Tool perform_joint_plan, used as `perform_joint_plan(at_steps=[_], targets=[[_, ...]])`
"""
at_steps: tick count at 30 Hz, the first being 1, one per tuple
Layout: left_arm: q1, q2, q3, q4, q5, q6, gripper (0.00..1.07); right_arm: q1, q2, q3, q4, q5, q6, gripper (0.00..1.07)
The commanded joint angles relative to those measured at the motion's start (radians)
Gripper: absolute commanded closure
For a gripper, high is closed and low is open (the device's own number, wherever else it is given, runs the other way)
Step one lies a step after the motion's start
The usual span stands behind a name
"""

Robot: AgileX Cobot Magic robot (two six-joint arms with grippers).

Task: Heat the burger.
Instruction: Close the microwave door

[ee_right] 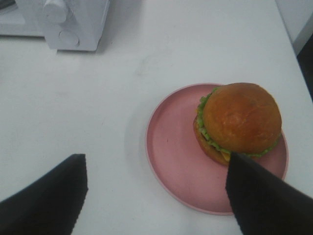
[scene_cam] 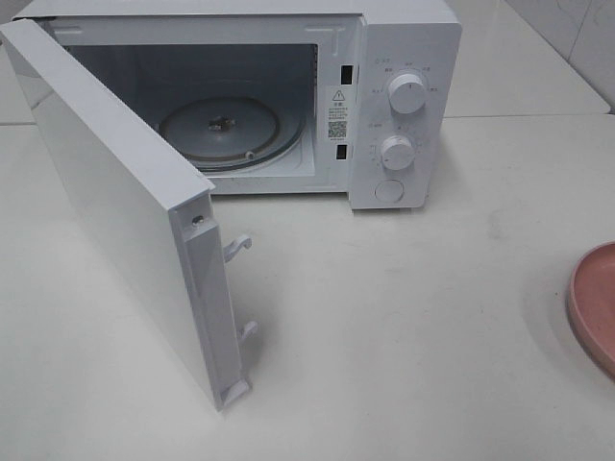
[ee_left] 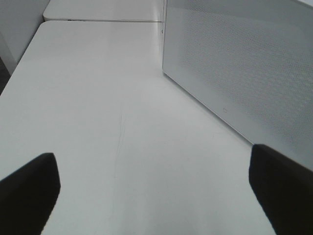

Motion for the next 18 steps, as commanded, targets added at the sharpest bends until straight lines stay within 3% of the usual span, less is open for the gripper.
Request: perform_joint_plan(at_steps=[1, 11, 18], targets=[[0.002, -0.019, 0.004, 0.000, 0.001, -0.006, 0.09, -0.031, -0.058, 0.004, 0.000, -0.010, -0.030, 0.31], [0.002, -0.019, 0.004, 0.000, 0.001, -0.006, 0.09, -0.066, -0.243, 0.032, 0.066, 0.060, -0.097, 0.31], [0.002, -0.019, 0.004, 0.000, 0.001, -0.006, 0.09, -0.066, -0.267, 0.032, 0.067, 0.060, -0.101, 0.31]])
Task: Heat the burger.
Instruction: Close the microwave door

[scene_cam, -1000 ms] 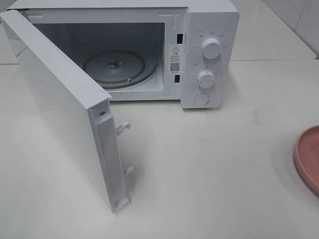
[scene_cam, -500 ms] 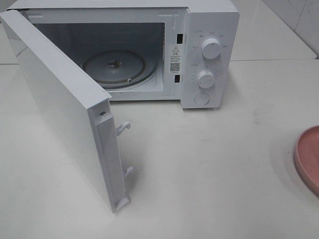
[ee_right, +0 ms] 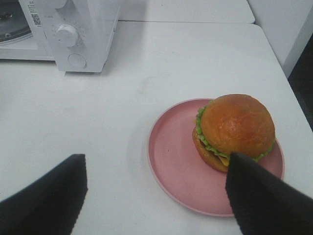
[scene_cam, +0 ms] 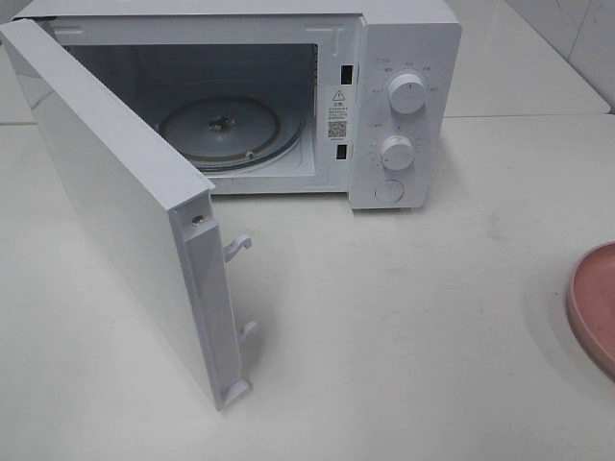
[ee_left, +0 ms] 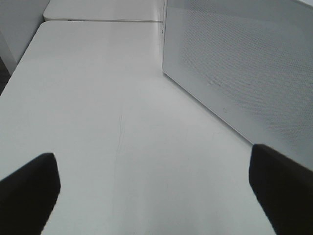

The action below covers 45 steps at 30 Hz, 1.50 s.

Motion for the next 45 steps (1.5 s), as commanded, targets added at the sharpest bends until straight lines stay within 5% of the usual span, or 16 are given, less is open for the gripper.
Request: perform_joint_plan(at_steps=[1, 45], targets=[[0.002, -0.019, 0.004, 0.000, 0.001, -0.006, 0.09, -0.005, -0.028, 0.002, 0.001, 0.002, -0.016, 0.31], [0.002, -0.019, 0.004, 0.000, 0.001, -0.006, 0.09, -0.054, -0.028, 0.002, 0.009, 0.002, -0.014, 0.31]])
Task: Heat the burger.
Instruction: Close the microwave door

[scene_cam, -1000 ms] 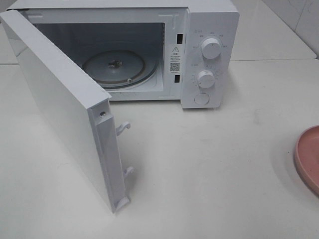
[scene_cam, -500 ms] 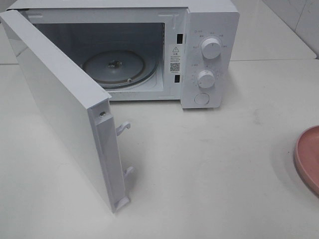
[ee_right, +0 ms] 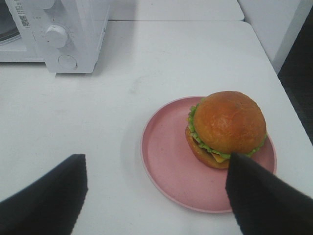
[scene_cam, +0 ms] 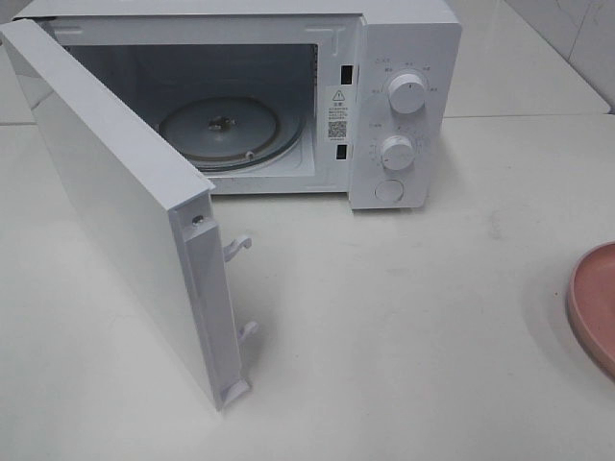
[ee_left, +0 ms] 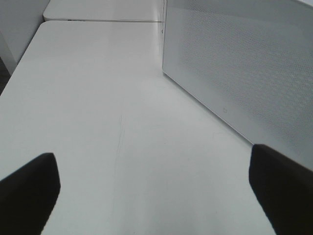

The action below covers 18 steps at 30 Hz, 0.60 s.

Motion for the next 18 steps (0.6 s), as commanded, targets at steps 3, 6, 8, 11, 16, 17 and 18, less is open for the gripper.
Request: perform_joint_plan(at_steps=[3, 6, 8, 11, 16, 17, 18], targets=[[0.002, -0.019, 0.004, 0.000, 0.001, -0.006, 0.09, -0.006, -0.028, 0.002, 0.001, 0.001, -0.007, 0.31], [0.002, -0.019, 0.004, -0.003, 0.001, -0.008, 0.09, -0.006, -0.028, 0.002, 0.001, 0.001, -0.007, 0.31], [0.002, -0.019, 0.004, -0.003, 0.001, -0.008, 0.09, -0.006, -0.028, 0.002, 0.001, 0.001, -0.007, 0.31], [0.002, -0.019, 0.004, -0.003, 0.001, -0.008, 0.09, -0.006, -0.028, 0.002, 0.001, 0.001, -0.007, 0.31], [0.002, -0.006, 0.002, -0.004, -0.001, -0.005, 0.09, -0.006, -0.028, 0.002, 0.001, 0.001, -0.007, 0.31], [0.002, 0.005, 0.000, -0.009, -0.004, -0.005, 0.09, -0.006, -0.028, 0.002, 0.001, 0.001, -0.007, 0.31], [0.002, 0.034, -0.009, -0.013, -0.017, -0.005, 0.09, -0.006, -0.028, 0.002, 0.001, 0.001, -0.007, 0.31]])
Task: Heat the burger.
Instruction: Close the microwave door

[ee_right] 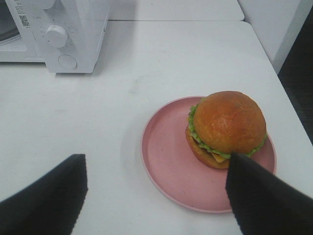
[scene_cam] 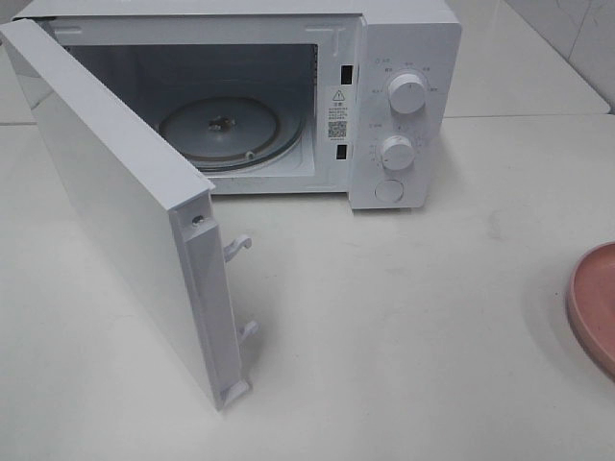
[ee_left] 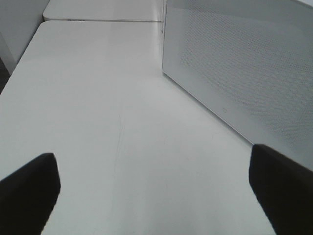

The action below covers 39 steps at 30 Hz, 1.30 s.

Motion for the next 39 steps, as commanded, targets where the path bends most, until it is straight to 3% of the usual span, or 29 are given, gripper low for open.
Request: perform_joint_plan(at_steps=[1, 3, 5, 7, 8, 9, 11, 12, 14, 15, 16, 19, 23, 27, 34, 39], targets=[[0.002, 0.027, -0.009, -0.012, -0.017, -0.005, 0.09, -0.006, -0.028, 0.002, 0.001, 0.000, -0.007, 0.31], [0.002, 0.044, -0.016, -0.011, -0.025, -0.005, 0.11, -0.006, -0.028, 0.002, 0.001, 0.000, -0.007, 0.31], [0.002, 0.113, -0.030, -0.008, -0.091, -0.005, 0.23, -0.006, -0.028, 0.002, 0.001, 0.000, -0.007, 0.31], [0.002, 0.131, -0.030, -0.008, -0.113, -0.005, 0.28, -0.006, -0.028, 0.002, 0.001, 0.000, -0.007, 0.31], [0.002, 0.163, -0.030, -0.006, -0.150, -0.005, 0.39, -0.006, -0.028, 0.002, 0.001, 0.000, -0.007, 0.31], [0.002, 0.163, -0.030, -0.006, -0.150, -0.005, 0.39, -0.006, -0.028, 0.002, 0.001, 0.000, -0.007, 0.31], [0.002, 0.216, -0.028, -0.006, -0.202, -0.005, 0.57, -0.006, -0.028, 0.002, 0.001, 0.000, -0.007, 0.31], [0.002, 0.216, -0.028, -0.006, -0.202, -0.005, 0.57, -0.006, -0.028, 0.002, 0.001, 0.000, -0.007, 0.31], [0.002, 0.263, -0.012, -0.004, -0.276, -0.005, 0.78, -0.006, -0.028, 0.002, 0.001, 0.000, -0.007, 0.31], [0.002, 0.263, -0.012, -0.004, -0.276, -0.005, 0.78, -0.006, -0.028, 0.002, 0.001, 0.000, -0.007, 0.31], [0.002, 0.294, 0.006, -0.004, -0.320, -0.005, 0.92, -0.006, -0.028, 0.002, 0.001, 0.000, -0.007, 0.31], [0.002, 0.350, 0.036, -0.002, -0.389, 0.002, 1.07, -0.006, -0.028, 0.002, 0.001, 0.000, -0.007, 0.31], [0.002, 0.394, 0.071, -0.004, -0.506, 0.037, 1.07, -0.006, -0.028, 0.002, 0.001, 0.000, -0.007, 0.31], [0.002, 0.470, 0.138, -0.022, -0.740, 0.088, 1.07, -0.006, -0.028, 0.002, 0.001, 0.000, -0.007, 0.31], [0.002, 0.565, 0.245, -0.027, -1.102, 0.089, 1.07, -0.006, -0.028, 0.002, 0.001, 0.000, -0.007, 0.31], [0.002, 0.690, 0.347, 0.039, -1.471, 0.073, 1.07, -0.006, -0.028, 0.002, 0.001, 0.000, -0.007, 0.31]])
